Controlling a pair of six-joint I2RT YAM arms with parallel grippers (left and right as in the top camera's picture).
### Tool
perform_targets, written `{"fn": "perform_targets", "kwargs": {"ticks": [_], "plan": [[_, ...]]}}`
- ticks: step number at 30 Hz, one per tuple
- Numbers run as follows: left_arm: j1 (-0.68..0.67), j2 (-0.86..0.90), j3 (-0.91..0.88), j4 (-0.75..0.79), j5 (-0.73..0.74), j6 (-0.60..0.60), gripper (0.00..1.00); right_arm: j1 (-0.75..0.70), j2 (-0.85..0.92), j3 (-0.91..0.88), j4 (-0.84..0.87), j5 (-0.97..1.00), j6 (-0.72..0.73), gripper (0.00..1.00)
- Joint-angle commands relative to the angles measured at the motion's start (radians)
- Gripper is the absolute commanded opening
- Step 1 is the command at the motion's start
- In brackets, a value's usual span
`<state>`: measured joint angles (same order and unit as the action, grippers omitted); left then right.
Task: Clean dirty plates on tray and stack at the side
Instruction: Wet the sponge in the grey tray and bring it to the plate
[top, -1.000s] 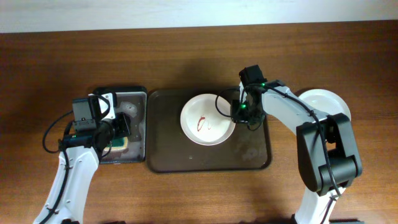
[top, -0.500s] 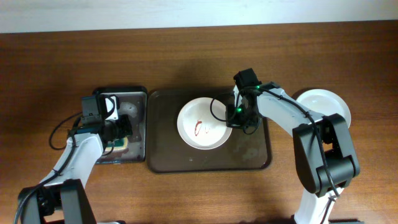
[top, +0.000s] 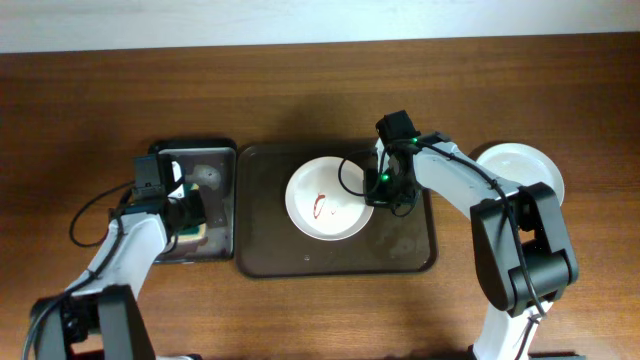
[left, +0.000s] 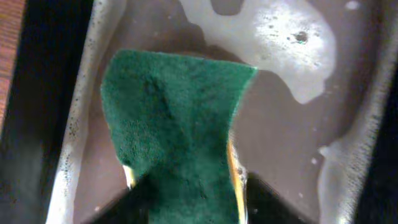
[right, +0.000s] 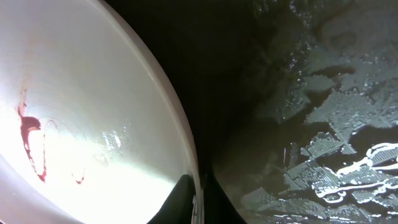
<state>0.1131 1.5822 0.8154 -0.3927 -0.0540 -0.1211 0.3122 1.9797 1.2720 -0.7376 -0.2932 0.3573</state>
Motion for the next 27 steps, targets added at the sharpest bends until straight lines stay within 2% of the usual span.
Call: {"fn": "perform_targets", "kwargs": {"ticks": [1, 4, 10, 19, 27], "plan": [[0.001, 0.03, -0.013, 0.028, 0.005, 0.003, 0.0, 0.004, -0.007, -0.007, -0.008, 0.01, -0.008, 0.1], [0.001, -0.008, -0.003, 0.027, 0.013, 0.003, 0.0, 0.004, -0.007, -0.007, -0.008, 0.01, -0.008, 0.1], [0.001, -0.143, -0.002, 0.033, 0.216, 0.003, 0.0, 0.004, -0.007, -0.007, -0.008, 0.01, -0.008, 0.1], [0.001, -0.151, -0.002, 0.101, 0.215, 0.006, 0.0, 0.004, -0.007, -0.007, -0.011, 0.013, -0.008, 0.1], [0.001, -0.224, -0.002, 0.215, 0.216, 0.189, 0.0, 0.004, -0.007, -0.007, -0.011, 0.013, -0.008, 0.1]]}}
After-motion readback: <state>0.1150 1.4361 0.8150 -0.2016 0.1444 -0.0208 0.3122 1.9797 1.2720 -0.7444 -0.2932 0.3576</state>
